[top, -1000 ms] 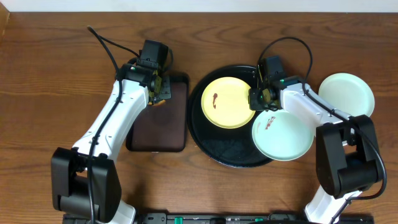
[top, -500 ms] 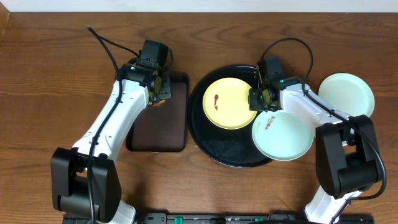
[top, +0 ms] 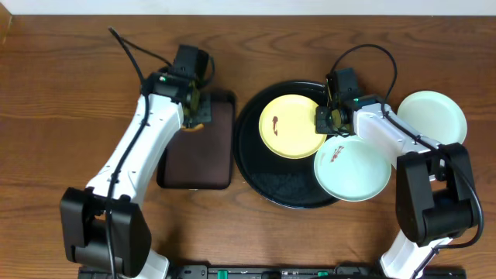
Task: Clean dirty plates on tray and stack at the side
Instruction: 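Lift the sponge with the left gripper and move it toward the yellow plate, then scrub the yellow plate stain with the sponge in the left gripper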
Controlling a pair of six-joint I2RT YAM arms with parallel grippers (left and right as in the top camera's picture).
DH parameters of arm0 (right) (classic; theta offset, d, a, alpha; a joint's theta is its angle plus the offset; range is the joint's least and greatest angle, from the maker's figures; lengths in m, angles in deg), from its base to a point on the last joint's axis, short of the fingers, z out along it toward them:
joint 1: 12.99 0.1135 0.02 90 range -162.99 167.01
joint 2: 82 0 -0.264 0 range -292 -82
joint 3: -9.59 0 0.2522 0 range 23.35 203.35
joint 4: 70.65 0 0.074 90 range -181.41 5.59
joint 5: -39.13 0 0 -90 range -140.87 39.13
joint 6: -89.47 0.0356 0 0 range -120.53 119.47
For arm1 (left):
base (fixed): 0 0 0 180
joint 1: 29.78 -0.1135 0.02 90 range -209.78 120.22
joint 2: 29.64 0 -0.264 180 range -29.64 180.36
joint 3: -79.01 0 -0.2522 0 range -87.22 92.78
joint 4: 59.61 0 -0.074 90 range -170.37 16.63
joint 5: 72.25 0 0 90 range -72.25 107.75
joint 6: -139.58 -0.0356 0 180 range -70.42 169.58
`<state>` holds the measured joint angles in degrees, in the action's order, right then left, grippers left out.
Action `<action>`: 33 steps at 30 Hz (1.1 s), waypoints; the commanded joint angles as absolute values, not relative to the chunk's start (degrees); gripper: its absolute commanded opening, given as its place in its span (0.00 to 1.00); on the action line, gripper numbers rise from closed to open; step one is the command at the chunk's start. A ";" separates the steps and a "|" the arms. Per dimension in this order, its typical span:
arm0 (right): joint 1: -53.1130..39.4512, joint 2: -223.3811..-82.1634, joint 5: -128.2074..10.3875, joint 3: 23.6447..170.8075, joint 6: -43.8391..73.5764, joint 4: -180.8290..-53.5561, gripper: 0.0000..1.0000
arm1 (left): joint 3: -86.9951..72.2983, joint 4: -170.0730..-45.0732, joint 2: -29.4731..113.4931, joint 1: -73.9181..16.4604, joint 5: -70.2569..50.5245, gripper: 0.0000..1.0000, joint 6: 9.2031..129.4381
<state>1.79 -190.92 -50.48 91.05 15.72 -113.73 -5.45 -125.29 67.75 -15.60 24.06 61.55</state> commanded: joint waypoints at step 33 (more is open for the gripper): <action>1.33 -190.86 -51.16 91.16 15.07 -114.17 0.01 | 5.68 -111.19 87.11 2.19 11.71 0.08 60.30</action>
